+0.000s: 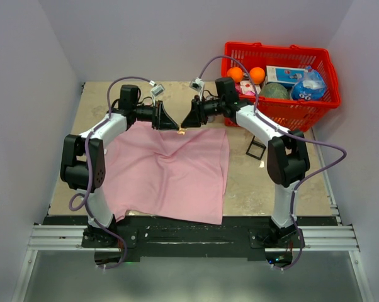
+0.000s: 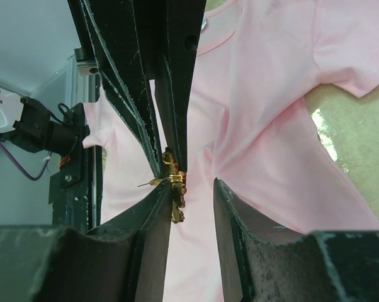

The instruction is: Remove the brooch from the garment

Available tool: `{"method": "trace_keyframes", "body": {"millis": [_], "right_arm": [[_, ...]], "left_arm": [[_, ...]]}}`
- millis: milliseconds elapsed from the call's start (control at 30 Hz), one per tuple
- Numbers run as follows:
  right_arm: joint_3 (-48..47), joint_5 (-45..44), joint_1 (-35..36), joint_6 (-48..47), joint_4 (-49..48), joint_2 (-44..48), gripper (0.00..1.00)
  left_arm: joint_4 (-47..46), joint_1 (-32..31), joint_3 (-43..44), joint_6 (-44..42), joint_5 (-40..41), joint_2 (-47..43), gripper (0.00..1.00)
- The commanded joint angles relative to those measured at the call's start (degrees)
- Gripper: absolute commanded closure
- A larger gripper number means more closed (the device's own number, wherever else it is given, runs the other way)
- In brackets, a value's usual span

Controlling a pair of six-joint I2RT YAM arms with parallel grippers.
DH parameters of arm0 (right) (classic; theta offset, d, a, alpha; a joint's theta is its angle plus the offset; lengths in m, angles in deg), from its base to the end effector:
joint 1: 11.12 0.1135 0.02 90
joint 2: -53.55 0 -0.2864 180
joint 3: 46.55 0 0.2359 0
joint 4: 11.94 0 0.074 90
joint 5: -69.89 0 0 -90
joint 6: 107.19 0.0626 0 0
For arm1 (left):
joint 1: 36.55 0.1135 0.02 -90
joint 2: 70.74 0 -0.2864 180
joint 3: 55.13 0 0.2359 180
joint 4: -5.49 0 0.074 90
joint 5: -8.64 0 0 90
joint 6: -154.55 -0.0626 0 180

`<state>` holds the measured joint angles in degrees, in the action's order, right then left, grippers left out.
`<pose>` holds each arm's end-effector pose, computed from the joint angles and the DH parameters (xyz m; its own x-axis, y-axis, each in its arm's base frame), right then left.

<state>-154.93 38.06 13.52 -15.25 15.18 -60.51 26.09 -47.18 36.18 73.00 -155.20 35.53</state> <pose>0.3973 0.2407 0.2937 -0.5215 -0.2196 -0.8245 -0.8518 0.1892 0.4884 0.3845 -0.1333 0.2744 -0.6858 0.0871 -0.7226 0.7264 0.1438 -0.6721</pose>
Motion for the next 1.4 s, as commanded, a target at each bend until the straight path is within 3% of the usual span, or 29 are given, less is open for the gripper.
{"method": "trace_keyframes", "body": {"millis": [0,467,1367], "right_arm": [[-2.7,1.7,-0.1,0.1,-1.3,0.2,0.63],[-2.0,11.3,-1.4,10.0,-9.7,-1.1,0.55],[-3.1,6.3,-0.6,3.3,-3.9,-2.2,0.68]], "left_arm": [[-2.3,-0.3,1.3,1.0,-1.7,0.4,1.0],[-2.0,-0.3,1.6,0.8,-1.0,0.1,1.0],[-7.4,-0.4,1.6,5.6,-2.4,0.8,1.0]]}}
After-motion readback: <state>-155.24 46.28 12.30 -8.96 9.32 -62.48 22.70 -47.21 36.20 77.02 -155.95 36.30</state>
